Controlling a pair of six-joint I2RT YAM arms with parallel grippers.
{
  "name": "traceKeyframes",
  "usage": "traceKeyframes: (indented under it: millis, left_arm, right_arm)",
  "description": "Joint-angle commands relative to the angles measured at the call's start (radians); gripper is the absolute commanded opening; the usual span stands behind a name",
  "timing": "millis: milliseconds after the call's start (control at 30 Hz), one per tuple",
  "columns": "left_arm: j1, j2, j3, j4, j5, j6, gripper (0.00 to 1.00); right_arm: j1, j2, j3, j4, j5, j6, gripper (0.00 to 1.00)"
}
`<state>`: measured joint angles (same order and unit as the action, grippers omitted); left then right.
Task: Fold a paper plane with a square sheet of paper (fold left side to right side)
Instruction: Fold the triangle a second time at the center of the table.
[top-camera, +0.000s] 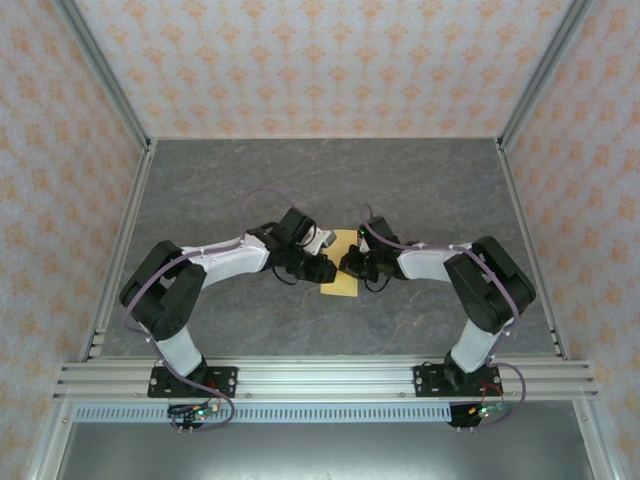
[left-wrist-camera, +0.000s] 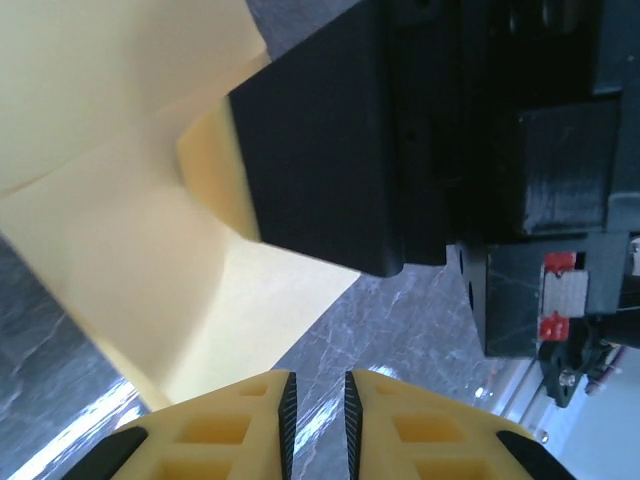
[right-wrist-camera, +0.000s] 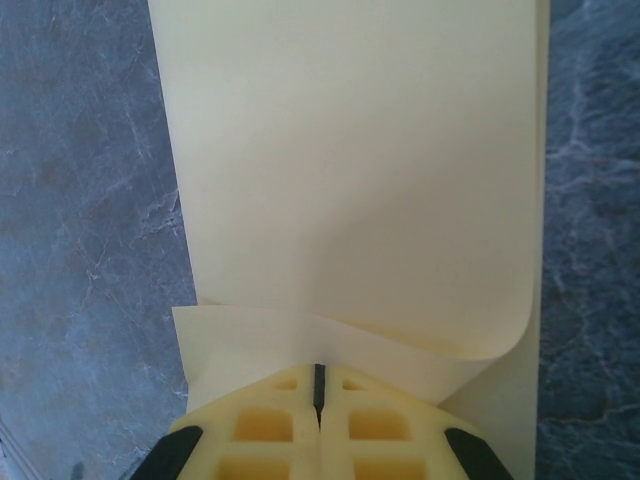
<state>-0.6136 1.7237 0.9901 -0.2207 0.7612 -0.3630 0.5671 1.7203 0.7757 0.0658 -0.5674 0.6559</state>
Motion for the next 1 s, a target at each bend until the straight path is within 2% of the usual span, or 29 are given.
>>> traceKeyframes:
  millis: [0,533,967]
  left_arm:
    - [-0.004,0.046,-0.013,0.055,0.053,-0.037,0.21]
    - [-0.005,0.119,-0.015,-0.028,-0.053,0.018,0.21]
    - [-0.004,0.12,-0.03,-0.055,-0.109,0.03,0.18]
  right_arm:
    - [0.005,0.038,-0.009,-0.121,0.067,-0.022,0.02]
    - [0.007,0.038,0.009,-0.16,0.081,-0.042,0.02]
    - [0.007,0.027,0.01,-0.174,0.084,-0.055,0.02]
